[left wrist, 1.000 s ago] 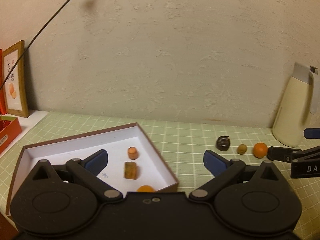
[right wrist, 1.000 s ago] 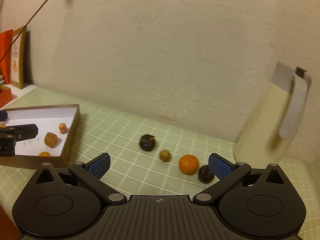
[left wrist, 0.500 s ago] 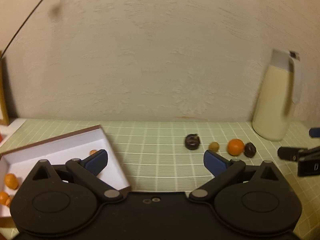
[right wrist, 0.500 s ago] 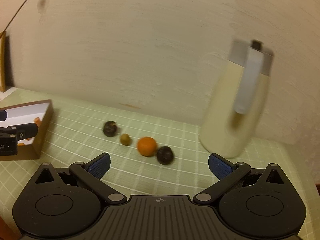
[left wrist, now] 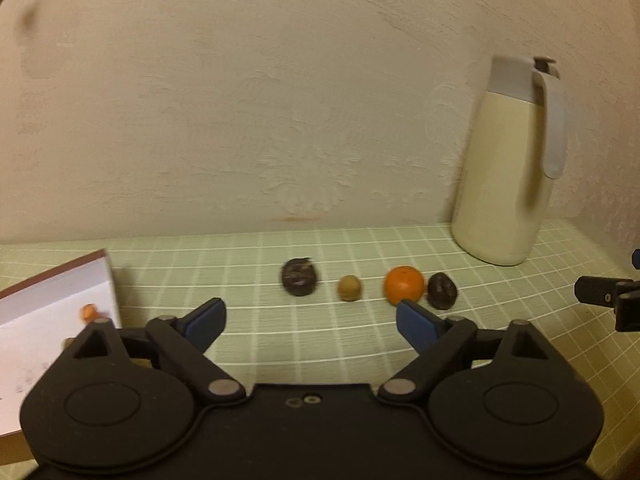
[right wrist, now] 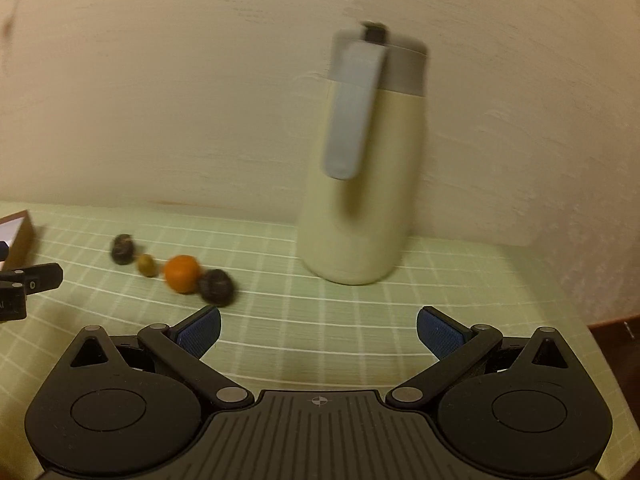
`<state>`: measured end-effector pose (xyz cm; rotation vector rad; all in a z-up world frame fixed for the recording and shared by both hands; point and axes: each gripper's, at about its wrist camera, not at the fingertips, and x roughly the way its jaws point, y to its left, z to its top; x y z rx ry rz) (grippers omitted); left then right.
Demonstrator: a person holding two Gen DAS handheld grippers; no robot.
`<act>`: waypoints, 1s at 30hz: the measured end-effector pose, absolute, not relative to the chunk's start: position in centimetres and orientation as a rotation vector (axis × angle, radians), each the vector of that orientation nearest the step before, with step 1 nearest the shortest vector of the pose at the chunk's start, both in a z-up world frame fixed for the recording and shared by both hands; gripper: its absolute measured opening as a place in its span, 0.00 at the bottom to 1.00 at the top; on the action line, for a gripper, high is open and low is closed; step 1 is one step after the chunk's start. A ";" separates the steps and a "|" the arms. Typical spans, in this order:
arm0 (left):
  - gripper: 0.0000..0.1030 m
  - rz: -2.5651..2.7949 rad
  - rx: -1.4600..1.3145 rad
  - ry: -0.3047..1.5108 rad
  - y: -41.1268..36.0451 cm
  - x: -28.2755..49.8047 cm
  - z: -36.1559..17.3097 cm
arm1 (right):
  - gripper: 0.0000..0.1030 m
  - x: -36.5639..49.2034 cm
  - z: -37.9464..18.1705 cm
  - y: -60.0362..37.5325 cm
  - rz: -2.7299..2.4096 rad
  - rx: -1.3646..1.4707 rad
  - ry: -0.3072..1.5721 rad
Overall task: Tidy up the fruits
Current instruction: 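Move both open tools from the box back to the remaining fruits, then grasp a dark brown round fruit with the left tool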
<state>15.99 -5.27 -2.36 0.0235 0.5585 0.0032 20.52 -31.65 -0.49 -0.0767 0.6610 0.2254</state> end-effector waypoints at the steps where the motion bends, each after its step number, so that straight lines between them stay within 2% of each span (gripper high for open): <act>1: 0.80 -0.005 0.025 0.565 -5.6 16.3 -2.6 | 1.00 20.7 -0.6 -32.0 0.216 -0.073 0.664; 9: 0.73 -0.009 0.028 0.599 -7.2 19.3 -4.9 | 1.00 22.6 -2.5 -34.7 0.147 -0.063 0.699; 22: 0.65 0.082 -0.020 0.595 -4.2 25.4 -7.3 | 1.00 25.6 -5.7 -36.5 0.111 -0.038 0.739; 28: 0.49 0.095 -0.087 0.620 -3.6 28.0 -8.1 | 1.00 26.4 -5.8 -36.5 0.104 -0.039 0.720; 30: 0.47 0.091 -0.121 0.632 -3.3 28.4 -8.6 | 1.00 26.6 -5.9 -36.5 0.100 -0.032 0.717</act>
